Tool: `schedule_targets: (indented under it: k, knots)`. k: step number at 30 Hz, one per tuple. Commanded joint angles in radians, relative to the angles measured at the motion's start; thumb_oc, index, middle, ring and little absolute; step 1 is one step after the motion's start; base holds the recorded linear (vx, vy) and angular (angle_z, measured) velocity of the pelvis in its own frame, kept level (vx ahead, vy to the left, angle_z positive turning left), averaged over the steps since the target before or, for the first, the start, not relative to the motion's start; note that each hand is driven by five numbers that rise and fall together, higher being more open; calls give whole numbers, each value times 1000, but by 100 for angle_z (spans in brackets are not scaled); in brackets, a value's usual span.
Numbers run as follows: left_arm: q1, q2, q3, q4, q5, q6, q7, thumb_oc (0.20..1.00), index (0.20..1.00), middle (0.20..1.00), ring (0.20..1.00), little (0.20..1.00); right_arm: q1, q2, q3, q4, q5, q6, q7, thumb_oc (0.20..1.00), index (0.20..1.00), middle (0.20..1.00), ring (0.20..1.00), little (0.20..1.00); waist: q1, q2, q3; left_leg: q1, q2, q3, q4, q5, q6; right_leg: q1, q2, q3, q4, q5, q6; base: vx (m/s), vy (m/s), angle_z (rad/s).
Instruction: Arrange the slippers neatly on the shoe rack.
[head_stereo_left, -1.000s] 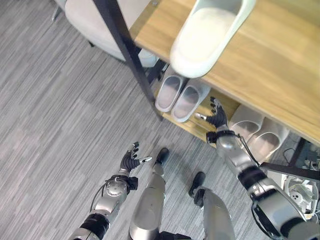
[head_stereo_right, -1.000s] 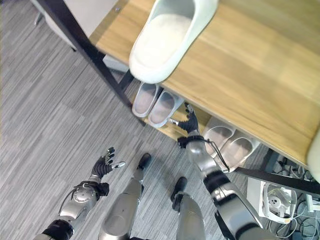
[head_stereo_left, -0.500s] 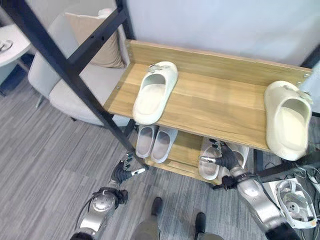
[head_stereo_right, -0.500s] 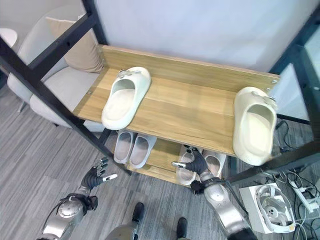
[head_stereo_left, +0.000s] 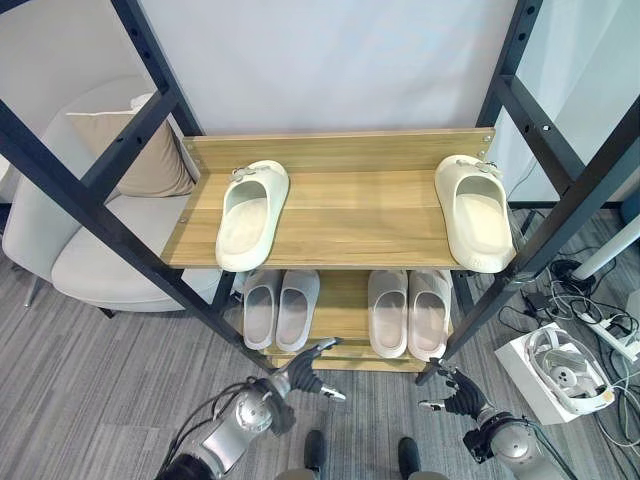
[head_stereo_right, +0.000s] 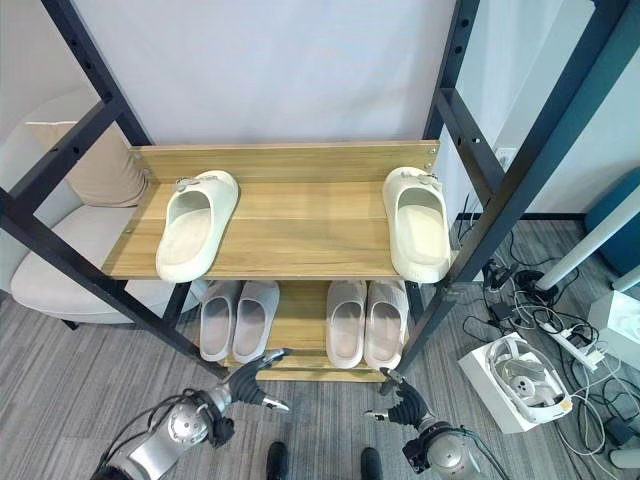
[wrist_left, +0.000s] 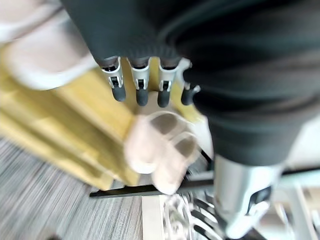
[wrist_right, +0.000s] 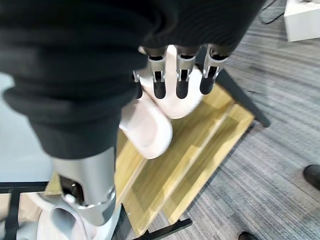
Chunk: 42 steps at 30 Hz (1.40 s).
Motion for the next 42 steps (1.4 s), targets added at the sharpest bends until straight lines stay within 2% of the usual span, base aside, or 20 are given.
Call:
schedule_targets:
  k: [1,4,8,10,11,12,14,15,16,18,19,20,22,25,26,27,30,35,42]
  knots:
    - [-122,56,8,-142,2,-92,-38,1000,1000,1000,1000,1000,-76,-1,-18,-22,17,-43,-31,1000,1000,1000,1000,1000,2,-42,26,90,-3,-16,1,-120,-2,17,-35,-35,0,-33,31,41,-19,0]
    - [-189,89,16,-299,-142,-115,-52,1000,1000,1000,1000,1000,-117,8,-15,30,48,-43,-45,1000,1000,1000,1000,1000,1,-41,25,91,-4,-13,1,-121,-4,18,-35,-33,0,-33,32,0,0,0]
    - [-286,141,64,-468,-374,-117,-89,1000,1000,1000,1000,1000,-161,14,-10,60,62,-42,-50,1000,1000,1000,1000,1000,2,-41,23,96,-4,-8,1,-123,-7,24,-34,-33,0,-36,31,3,-6,-1]
    - [-326,160,133,-541,-563,-113,-98,1000,1000,1000,1000,1000,-165,8,-9,45,56,-35,-48,1000,1000,1000,1000,1000,2,-41,18,103,-3,-5,1,-124,-10,31,-35,-32,0,-38,30,29,-33,-4]
    - [-329,127,229,-546,-670,-126,-62,1000,1000,1000,1000,1000,-160,9,-11,30,50,-30,-39,1000,1000,1000,1000,1000,5,-42,14,108,-3,-5,1,-125,-12,39,-37,-35,0,-41,28,30,-29,-1]
    - [-327,126,231,-548,-671,-125,-62,1000,1000,1000,1000,1000,-160,8,-10,29,50,-29,-39,1000,1000,1000,1000,1000,4,-41,14,109,-3,-5,1,-125,-12,40,-37,-36,0,-42,28,34,-24,0]
    - [-338,110,352,-497,-574,-161,50,1000,1000,1000,1000,1000,-141,19,-20,16,57,-34,-32,1000,1000,1000,1000,1000,13,-44,9,112,-2,-5,1,-127,-13,46,-36,-39,0,-46,24,34,-16,1]
    - [-337,110,352,-498,-571,-161,52,1000,1000,1000,1000,1000,-142,18,-19,16,57,-34,-32,1000,1000,1000,1000,1000,11,-43,10,113,-2,-6,1,-127,-13,48,-36,-39,0,-47,24,52,-15,1]
    - [-347,114,435,-439,-417,-177,158,1000,1000,1000,1000,1000,-129,29,-30,10,61,-42,-31,1000,1000,1000,1000,1000,17,-46,6,115,-1,-7,1,-128,-14,52,-36,-41,0,-49,23,68,-10,2]
    - [-422,179,509,-348,-52,-162,374,1000,1000,1000,1000,1000,-114,36,-33,-2,64,-66,-38,1000,1000,1000,1000,1000,16,-47,6,117,0,-8,1,-128,-16,55,-35,-47,0,-50,25,65,-9,3]
    - [-430,199,527,-321,34,-147,414,1000,1000,1000,1000,1000,-108,37,-31,-9,59,-74,-41,1000,1000,1000,1000,1000,16,-47,6,117,0,-8,1,-129,-16,54,-36,-48,0,-50,27,44,12,4]
    - [-461,255,535,-264,183,-112,497,1000,1000,1000,1000,1000,-101,33,-22,-15,55,-88,-45,1000,1000,1000,1000,1000,13,-43,5,116,0,-9,1,-129,-17,53,-36,-47,0,-48,30,41,22,5]
    - [-464,296,537,-208,311,-66,564,1000,1000,1000,1000,1000,-92,37,-14,-18,52,-98,-49,1000,1000,1000,1000,1000,12,-45,6,116,0,-9,1,-130,-17,52,-38,-48,0,-48,33,32,24,6]
    - [-479,373,530,-134,438,-2,611,1000,1000,1000,1000,1000,-81,32,-7,-30,55,-106,-46,1000,1000,1000,1000,1000,9,-43,4,115,-1,-8,1,-131,-18,49,-39,-47,0,-45,36,18,19,1]
    - [-485,406,526,-101,479,21,622,1000,1000,1000,1000,1000,-74,28,-6,-35,55,-109,-44,1000,1000,1000,1000,1000,8,-42,3,114,-1,-7,1,-132,-18,49,-40,-48,0,-45,38,36,48,-3]
    - [-496,464,506,-29,544,68,618,1000,1000,1000,1000,1000,-63,11,-5,-54,54,-114,-35,1000,1000,1000,1000,1000,1,-42,0,115,0,-3,1,-134,-18,47,-40,-45,0,-44,41,33,51,-4]
    - [-496,501,468,57,607,103,595,1000,1000,1000,1000,1000,-56,3,-11,-69,55,-114,-30,1000,1000,1000,1000,1000,-8,-47,-1,115,0,5,1,-138,-16,40,-40,-38,0,-42,44,32,42,-13]
    - [-484,409,449,172,571,132,578,1000,1000,1000,1000,1000,-52,7,-19,-87,52,-101,-35,1000,1000,1000,1000,1000,-25,-57,8,115,0,23,1,-146,-12,21,-37,-15,0,-38,44,22,29,-15]
    - [-513,397,397,243,585,154,564,1000,1000,1000,1000,1000,-36,1,-29,-96,52,-101,-44,1000,1000,1000,1000,1000,-40,-58,19,109,2,41,1,-147,-9,4,-33,1,0,-32,46,15,10,-8]
